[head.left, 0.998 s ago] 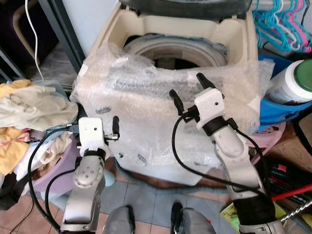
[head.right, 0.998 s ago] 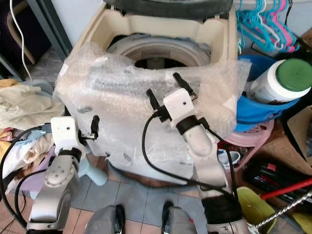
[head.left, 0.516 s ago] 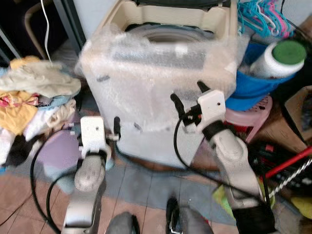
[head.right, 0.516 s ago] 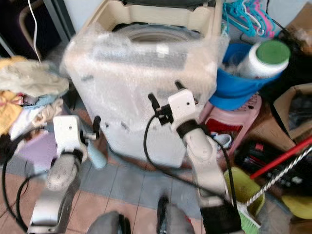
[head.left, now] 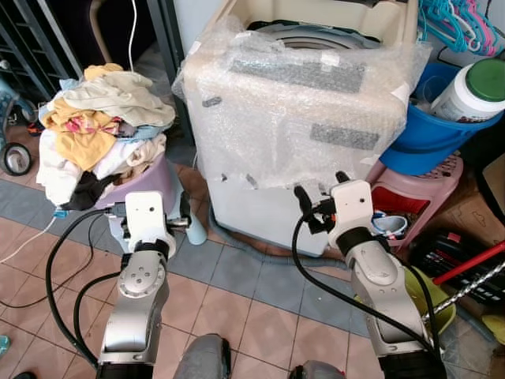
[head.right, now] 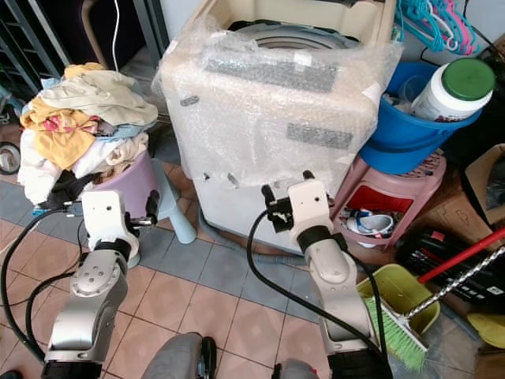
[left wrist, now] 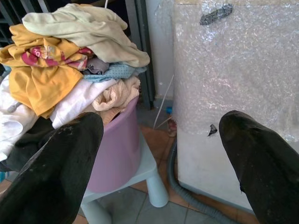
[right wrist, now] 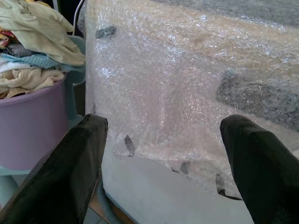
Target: Clothes washing
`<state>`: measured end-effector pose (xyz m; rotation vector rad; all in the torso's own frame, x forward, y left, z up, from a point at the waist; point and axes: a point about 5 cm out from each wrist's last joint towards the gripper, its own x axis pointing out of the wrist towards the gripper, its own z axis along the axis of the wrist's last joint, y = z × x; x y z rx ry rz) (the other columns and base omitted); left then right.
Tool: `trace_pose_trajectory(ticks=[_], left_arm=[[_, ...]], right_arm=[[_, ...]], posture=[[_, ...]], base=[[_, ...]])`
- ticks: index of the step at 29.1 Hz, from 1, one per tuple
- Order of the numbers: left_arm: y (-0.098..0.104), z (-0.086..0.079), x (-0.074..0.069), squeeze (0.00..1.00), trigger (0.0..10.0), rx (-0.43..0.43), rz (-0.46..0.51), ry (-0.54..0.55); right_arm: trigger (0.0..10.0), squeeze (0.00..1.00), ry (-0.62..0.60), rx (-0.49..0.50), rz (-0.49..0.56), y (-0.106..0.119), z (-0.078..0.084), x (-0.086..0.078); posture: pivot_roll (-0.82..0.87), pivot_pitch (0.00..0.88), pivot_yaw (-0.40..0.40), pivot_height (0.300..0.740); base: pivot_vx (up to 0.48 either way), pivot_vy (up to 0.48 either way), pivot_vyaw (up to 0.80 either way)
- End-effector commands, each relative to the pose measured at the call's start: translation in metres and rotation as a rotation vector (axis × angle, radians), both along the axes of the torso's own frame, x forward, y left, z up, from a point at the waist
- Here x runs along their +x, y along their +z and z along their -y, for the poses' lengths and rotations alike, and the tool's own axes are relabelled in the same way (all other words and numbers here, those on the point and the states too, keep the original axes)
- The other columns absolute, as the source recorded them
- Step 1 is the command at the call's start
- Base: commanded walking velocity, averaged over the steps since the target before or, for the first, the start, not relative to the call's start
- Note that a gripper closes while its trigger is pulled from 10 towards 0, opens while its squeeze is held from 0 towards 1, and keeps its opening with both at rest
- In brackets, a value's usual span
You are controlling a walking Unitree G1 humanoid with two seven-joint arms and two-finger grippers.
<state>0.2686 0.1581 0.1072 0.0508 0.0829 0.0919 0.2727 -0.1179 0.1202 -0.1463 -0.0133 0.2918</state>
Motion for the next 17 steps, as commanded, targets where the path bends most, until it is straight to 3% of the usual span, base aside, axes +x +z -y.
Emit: trace_pose_trajectory(ticks=[1,7,10,12,13,15,17], left_arm=[[0.005,0.003,0.002,0.0,10.0,0.022,0.033,-0.033],[0.002,0.005,-0.004,0.0,10.0,0.038,0.044,-0.056],[-0.004,0.003,-0.008,0.0,10.0,0.034,0.015,-0.06],[-0.006,0.001,-0.008,0.0,10.0,0.03,0.006,-0.049],[-0.008,0.0,-0.008,0.0,10.0,0.026,-0.002,-0.046],[-0.007,-0.001,-0.007,0.0,10.0,0.026,0.002,-0.043],[-0.006,-0.002,-0.007,0.0,10.0,0.042,0.016,-0.023]], right_arm=[[10.0,0.0,-0.069,0.085,-0.046,-0.003,0.014,-0.003],[10.0,0.0,-0.167,0.135,-0.129,-0.018,0.026,-0.01],[10.0,0.0,-0.154,0.014,-0.105,-0.019,0.024,-0.013],[10.0,0.0,-0.149,-0.017,-0.093,-0.02,0.023,-0.014],[10.0,0.0,-0.142,0.044,-0.129,-0.023,0.021,-0.018],[10.0,0.0,-0.172,0.041,-0.119,-0.021,0.023,-0.019],[10.0,0.0,-0.178,-0.026,-0.067,-0.018,0.024,-0.017]], posture=[[0.01,0.126,0.059,0.74],[0.0,0.128,0.06,0.74],[0.0,0.13,0.062,0.74],[-0.01,0.132,0.059,0.74],[-0.01,0.134,0.055,0.74],[-0.01,0.135,0.055,0.74],[-0.01,0.135,0.054,0.74]], base=[[0.0,0.48,0.0],[0.0,0.48,0.0],[0.0,0.48,0.0],[0.0,0.48,0.0],[0.0,0.48,0.0],[0.0,0.48,0.0],[0.0,0.48,0.0]])
